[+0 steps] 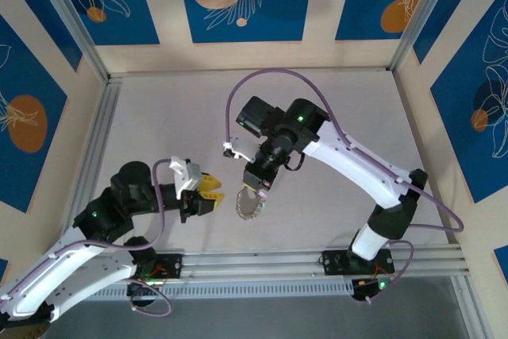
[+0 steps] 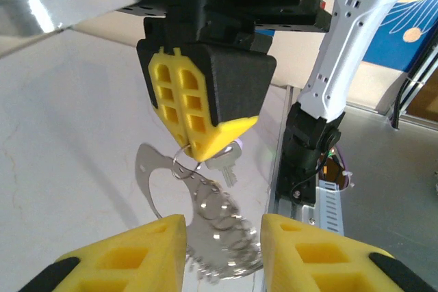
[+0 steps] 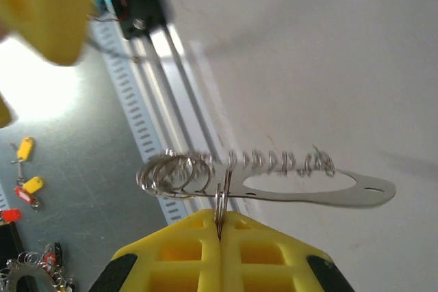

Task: Put the keys on the keyring

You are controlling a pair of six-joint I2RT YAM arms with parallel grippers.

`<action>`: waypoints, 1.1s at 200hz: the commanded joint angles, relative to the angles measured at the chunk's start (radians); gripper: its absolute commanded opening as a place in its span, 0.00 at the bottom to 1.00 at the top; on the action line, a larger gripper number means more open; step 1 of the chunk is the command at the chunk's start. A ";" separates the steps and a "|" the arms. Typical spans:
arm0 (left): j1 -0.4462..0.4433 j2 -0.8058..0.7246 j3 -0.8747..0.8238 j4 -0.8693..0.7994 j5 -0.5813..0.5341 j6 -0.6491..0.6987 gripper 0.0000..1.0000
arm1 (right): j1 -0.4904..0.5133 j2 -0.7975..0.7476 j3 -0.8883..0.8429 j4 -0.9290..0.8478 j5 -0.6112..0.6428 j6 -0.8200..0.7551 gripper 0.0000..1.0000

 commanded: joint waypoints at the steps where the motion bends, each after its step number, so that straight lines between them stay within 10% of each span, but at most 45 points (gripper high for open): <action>1: -0.002 0.005 -0.016 0.083 -0.011 -0.026 0.30 | -0.008 0.021 -0.028 -0.075 0.069 0.067 0.00; 220: -0.002 0.146 0.001 0.173 0.210 -0.025 0.33 | 0.081 -0.029 0.043 -0.017 -0.150 -0.072 0.00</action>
